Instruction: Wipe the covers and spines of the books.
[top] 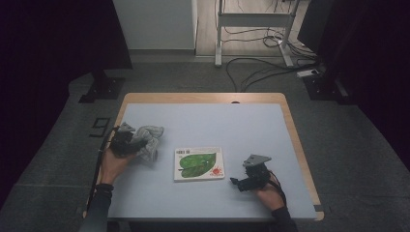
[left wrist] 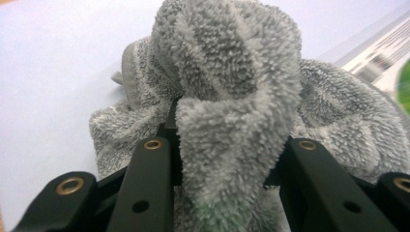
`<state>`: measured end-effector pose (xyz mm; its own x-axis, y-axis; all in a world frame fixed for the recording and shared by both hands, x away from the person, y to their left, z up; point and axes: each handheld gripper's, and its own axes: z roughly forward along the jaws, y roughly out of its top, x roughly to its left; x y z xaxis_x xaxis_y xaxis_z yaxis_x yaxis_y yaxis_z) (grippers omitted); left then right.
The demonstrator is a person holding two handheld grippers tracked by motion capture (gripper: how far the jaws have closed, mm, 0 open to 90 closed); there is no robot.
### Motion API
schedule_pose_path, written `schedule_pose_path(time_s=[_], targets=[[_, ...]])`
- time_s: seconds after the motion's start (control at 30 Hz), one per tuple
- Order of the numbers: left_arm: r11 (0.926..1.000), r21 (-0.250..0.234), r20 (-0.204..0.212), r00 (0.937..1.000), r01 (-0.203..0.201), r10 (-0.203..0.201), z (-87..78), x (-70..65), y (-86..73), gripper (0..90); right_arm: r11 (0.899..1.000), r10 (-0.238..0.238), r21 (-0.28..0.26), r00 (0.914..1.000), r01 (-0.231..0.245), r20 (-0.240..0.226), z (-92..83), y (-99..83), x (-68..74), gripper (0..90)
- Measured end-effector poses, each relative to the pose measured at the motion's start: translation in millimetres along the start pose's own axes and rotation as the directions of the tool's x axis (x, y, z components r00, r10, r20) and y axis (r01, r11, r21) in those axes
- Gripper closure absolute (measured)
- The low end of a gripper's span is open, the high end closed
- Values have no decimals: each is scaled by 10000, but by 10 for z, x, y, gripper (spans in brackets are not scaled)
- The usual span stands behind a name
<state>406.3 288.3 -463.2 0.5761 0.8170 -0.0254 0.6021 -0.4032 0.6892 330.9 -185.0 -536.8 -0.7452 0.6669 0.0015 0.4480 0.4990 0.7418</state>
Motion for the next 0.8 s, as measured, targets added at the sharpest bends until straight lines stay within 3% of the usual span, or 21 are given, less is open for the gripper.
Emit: schedule_pose_path(time_s=[0.37, 0.5, 0.8], targets=[[9986, -410, 562, 9978, -339, 362, -142, -207, 200, 657, 10000, -15, -5, 10000, 15, 2, 0, 0, -1, 87], [9979, -505, 997, 9940, -407, 456, -161, -295, 272, 655, 10000, -14, -7, 10000, 14, 0, 0, -1, 0, 87], [9944, -621, 1455, 9849, -857, 940, -79, -530, 378, 649, 10000, -37, 2, 10000, 37, 5, -2, -1, 0, 88]])
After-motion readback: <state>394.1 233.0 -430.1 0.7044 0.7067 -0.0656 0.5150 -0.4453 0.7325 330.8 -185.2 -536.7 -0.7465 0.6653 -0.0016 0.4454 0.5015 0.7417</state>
